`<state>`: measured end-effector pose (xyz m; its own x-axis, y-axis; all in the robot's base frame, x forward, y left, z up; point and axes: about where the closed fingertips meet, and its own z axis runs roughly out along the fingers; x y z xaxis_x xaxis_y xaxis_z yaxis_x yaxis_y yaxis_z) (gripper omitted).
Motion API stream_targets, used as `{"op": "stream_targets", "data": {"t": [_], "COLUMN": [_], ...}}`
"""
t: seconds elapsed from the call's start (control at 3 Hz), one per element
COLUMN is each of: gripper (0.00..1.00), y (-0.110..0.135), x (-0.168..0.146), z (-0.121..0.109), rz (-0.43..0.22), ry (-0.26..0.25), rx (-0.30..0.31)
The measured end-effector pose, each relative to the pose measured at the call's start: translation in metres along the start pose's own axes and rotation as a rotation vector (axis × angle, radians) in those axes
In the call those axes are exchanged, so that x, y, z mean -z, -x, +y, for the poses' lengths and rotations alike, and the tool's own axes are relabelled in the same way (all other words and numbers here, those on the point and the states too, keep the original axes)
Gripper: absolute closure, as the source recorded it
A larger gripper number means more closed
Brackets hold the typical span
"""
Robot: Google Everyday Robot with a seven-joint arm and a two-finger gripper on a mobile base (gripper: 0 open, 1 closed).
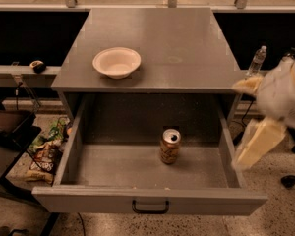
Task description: Pick orange can from top drawer and place on counter
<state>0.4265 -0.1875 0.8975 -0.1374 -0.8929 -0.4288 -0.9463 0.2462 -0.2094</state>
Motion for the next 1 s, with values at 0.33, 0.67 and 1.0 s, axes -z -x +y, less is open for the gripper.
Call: {"op": "stream_targets", "data": {"t": [0.33, 0.67, 1.0], "gripper": [0.0, 0.0, 0.0], "y": [-0.01, -0.005, -0.001], "x": [-0.091, -0.149, -0.153], "z": [0.044, 0.057, 0.042], "rz": [-0.212, -0.487, -0.62], "ry": [0.099, 0.071, -0.011], "rx": [-0.021, -0.098, -0.143]}}
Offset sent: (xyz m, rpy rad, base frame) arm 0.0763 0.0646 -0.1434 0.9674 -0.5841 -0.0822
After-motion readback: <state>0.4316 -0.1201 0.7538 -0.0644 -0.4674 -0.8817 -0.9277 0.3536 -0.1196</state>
